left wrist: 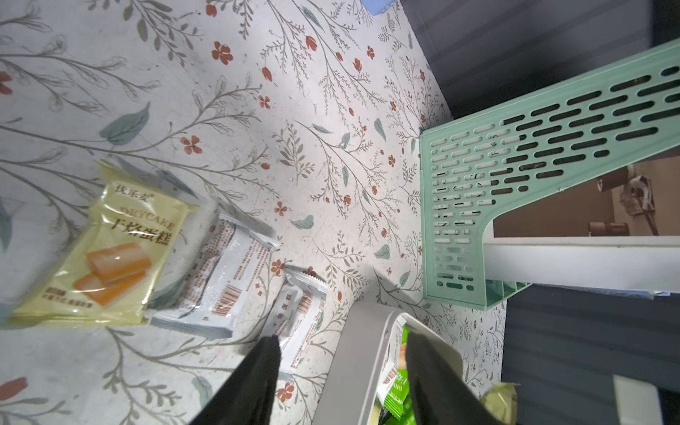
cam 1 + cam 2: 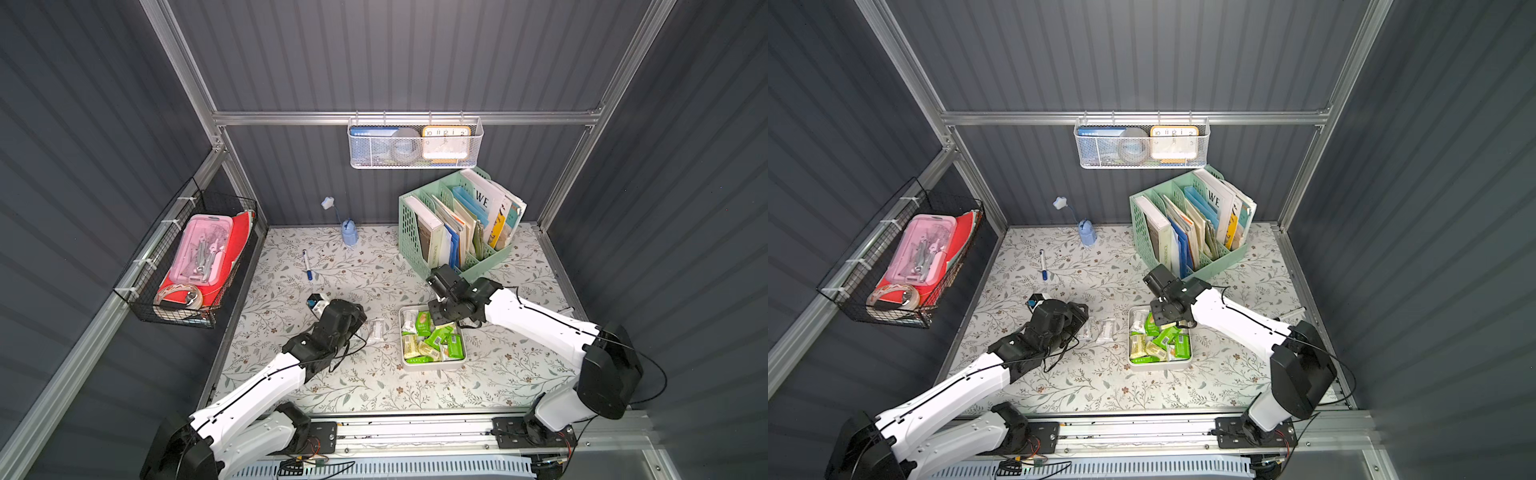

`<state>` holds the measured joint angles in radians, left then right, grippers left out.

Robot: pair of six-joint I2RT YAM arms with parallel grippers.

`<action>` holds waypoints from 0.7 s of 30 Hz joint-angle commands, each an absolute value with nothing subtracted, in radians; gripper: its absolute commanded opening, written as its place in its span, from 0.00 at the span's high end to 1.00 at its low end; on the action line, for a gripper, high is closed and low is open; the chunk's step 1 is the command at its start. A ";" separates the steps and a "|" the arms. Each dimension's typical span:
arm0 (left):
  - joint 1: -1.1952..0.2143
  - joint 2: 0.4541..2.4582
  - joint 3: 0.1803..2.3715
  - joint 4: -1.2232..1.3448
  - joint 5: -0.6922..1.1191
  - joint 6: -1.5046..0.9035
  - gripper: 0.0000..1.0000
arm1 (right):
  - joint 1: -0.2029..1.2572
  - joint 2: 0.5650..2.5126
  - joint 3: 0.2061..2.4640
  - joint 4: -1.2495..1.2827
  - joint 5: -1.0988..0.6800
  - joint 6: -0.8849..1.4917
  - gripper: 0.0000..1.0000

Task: Take the cookies out of the storage box
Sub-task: Pick up the cookie from the storage box, then place the cookie at the center of the board.

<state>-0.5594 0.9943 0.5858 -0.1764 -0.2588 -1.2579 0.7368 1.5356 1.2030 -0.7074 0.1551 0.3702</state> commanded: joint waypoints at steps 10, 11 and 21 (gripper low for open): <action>-0.476 0.886 0.549 -0.270 -0.251 -1.256 0.41 | 0.830 1.707 1.448 -0.696 0.059 0.409 0.70; -0.474 0.872 0.550 -0.290 -0.264 -1.255 0.41 | 0.834 1.732 1.471 -0.685 0.047 0.415 0.70; -0.469 0.760 0.560 -0.438 -0.374 -1.239 0.41 | 0.862 2.020 1.740 -0.645 -0.007 0.490 0.70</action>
